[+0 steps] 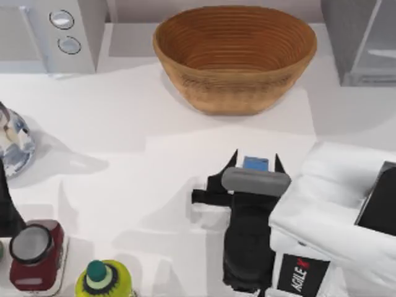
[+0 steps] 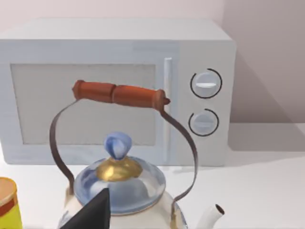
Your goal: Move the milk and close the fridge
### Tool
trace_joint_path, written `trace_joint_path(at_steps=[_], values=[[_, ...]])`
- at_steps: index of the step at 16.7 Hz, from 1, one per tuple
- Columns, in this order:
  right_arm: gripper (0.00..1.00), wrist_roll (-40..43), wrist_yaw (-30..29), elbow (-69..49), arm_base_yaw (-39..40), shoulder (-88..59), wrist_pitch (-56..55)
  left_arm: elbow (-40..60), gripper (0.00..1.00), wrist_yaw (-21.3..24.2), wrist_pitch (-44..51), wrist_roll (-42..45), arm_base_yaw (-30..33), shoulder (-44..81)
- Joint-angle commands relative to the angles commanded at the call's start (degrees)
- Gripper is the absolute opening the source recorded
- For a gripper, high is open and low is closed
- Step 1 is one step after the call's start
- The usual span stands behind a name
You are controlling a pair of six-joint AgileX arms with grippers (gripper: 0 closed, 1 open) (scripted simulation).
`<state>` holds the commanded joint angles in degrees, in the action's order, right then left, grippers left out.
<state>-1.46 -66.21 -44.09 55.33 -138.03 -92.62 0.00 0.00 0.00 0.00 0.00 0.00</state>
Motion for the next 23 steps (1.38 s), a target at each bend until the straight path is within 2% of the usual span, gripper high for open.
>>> trace_joint_path(at_steps=[6,16,23], values=[[0.02,0.0,0.0,0.0,0.0,0.0,0.0,0.0,1.0,0.0,0.0,0.0,0.0,0.0],[0.0,-0.09,0.03,0.18,0.07,0.3,0.23,0.0,1.0,0.0,0.0,0.0,0.0,0.0],[0.0,-0.24,0.05,1.86,0.16,7.73,6.11,0.0,1.0,0.0,0.0,0.0,0.0,0.0]])
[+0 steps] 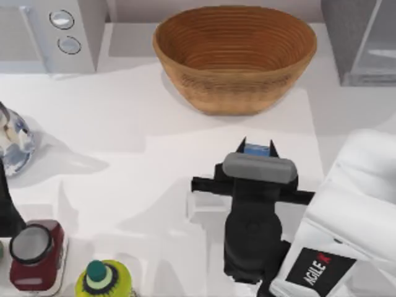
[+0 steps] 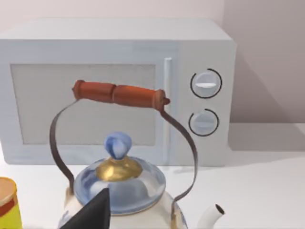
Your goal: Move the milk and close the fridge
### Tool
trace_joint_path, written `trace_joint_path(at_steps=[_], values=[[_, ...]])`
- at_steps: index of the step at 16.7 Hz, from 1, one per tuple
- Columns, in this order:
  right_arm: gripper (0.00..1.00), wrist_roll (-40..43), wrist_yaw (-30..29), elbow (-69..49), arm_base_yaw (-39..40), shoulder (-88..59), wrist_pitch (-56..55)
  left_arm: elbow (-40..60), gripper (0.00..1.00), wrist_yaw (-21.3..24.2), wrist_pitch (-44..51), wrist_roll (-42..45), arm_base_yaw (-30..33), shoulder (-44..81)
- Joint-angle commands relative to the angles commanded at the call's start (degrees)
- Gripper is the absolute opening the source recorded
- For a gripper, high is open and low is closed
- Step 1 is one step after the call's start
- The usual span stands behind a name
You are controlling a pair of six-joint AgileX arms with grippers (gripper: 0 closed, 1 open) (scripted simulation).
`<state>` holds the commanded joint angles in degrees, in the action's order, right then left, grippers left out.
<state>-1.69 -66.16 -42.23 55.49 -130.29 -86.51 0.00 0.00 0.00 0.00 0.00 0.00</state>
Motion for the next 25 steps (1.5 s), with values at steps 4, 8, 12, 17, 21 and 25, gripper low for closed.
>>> trace_joint_path(at_steps=[4,8,12,17,21,25], values=[[0.0,-0.09,0.1,-0.19,-0.12,-0.08,-0.13,0.0,1.0,0.0,0.0,0.0,0.0,0.0],[0.0,-0.03,6.16,1.56,-5.5,4.45,1.77,0.0,1.0,0.0,0.0,0.0,0.0,0.0],[0.0,0.28,20.7,5.77,-17.67,14.01,6.44,0.0,1.0,0.0,0.0,0.0,0.0,0.0],[0.0,0.62,43.98,12.71,-36.7,28.97,14.33,0.0,1.0,0.0,0.0,0.0,0.0,0.0],[0.0,0.74,58.61,17.65,-49.44,39.4,20.05,0.0,1.0,0.0,0.0,0.0,0.0,0.0],[0.0,0.78,63.91,19.87,-54.65,44.07,22.67,0.0,1.0,0.0,0.0,0.0,0.0,0.0]])
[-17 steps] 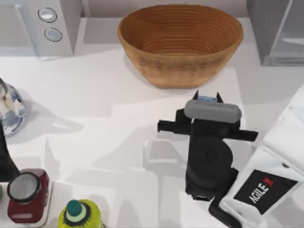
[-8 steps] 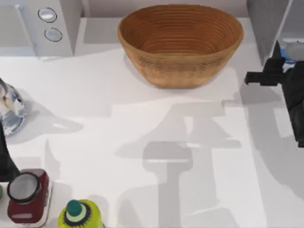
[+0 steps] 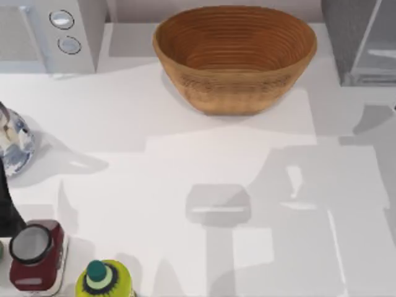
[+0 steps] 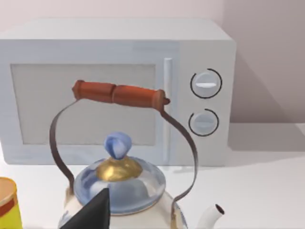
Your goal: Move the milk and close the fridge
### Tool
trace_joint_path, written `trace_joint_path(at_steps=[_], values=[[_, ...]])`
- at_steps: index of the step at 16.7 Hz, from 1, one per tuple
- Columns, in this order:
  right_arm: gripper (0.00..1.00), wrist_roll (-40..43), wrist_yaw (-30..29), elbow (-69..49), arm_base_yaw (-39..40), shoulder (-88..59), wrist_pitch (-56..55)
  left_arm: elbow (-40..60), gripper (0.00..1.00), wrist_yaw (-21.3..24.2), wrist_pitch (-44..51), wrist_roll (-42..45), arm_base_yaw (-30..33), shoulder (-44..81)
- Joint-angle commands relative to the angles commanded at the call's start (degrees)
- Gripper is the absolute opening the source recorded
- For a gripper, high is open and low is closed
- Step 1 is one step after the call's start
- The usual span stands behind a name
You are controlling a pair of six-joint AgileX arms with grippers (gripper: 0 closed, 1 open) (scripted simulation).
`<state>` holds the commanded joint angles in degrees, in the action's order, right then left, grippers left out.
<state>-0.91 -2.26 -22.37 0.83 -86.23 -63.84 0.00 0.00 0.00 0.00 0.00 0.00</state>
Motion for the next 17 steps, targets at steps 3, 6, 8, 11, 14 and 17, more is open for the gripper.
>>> trace_joint_path(at_steps=[3,6,8,11,14,17], values=[[0.0,0.0,0.0,0.0,0.0,0.0,0.0,0.0,1.0,0.0,0.0,0.0,0.0,0.0],[0.0,-0.05,0.13,-1.05,-0.01,-0.99,-0.18,0.0,1.0,0.0,0.0,0.0,0.0,0.0],[0.0,0.05,1.13,-4.3,-0.92,-4.21,-0.2,0.0,1.0,0.0,0.0,0.0,0.0,0.0],[0.0,0.3,3.54,-13.7,-3.33,-13.05,0.41,0.0,1.0,0.0,0.0,0.0,0.0,0.0],[0.0,0.5,6.62,-26.69,-6.37,-24.23,1.99,0.0,1.0,0.0,0.0,0.0,0.0,0.0],[0.0,0.61,9.77,-38.9,-9.34,-34.87,4.16,0.0,1.0,0.0,0.0,0.0,0.0,0.0]])
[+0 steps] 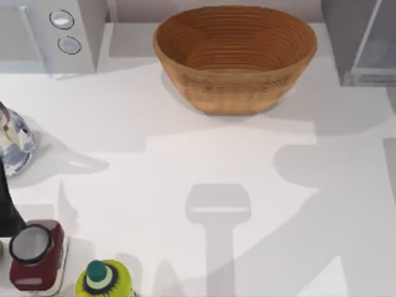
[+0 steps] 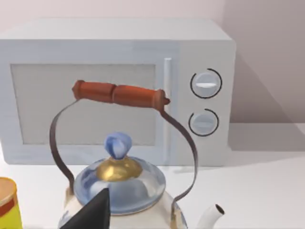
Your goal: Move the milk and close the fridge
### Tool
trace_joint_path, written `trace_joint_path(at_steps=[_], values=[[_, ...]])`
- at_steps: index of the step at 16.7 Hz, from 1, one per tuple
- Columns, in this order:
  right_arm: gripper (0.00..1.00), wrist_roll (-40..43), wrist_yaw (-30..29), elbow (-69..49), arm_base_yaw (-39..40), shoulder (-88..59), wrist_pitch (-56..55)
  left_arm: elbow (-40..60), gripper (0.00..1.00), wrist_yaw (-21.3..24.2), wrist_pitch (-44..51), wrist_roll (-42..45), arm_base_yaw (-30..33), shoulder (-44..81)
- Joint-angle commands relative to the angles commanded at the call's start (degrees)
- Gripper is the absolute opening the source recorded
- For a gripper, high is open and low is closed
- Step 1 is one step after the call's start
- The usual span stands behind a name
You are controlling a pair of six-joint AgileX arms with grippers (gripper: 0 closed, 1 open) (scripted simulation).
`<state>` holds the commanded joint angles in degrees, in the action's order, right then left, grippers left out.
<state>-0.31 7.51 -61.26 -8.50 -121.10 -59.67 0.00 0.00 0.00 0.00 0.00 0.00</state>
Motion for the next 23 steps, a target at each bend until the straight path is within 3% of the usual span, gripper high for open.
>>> trace_joint_path(at_steps=[5,14,23], values=[[0.0,0.07,3.27,-10.39,-3.03,-10.03,2.76,0.0,1.0,0.0,0.0,0.0,0.0,0.0],[0.0,0.07,3.36,-10.62,-3.11,-10.26,2.84,0.0,1.0,0.0,0.0,0.0,0.0,0.0],[0.68,0.07,3.36,-10.62,-3.11,-10.26,2.84,0.0,1.0,0.0,0.0,0.0,0.0,0.0]])
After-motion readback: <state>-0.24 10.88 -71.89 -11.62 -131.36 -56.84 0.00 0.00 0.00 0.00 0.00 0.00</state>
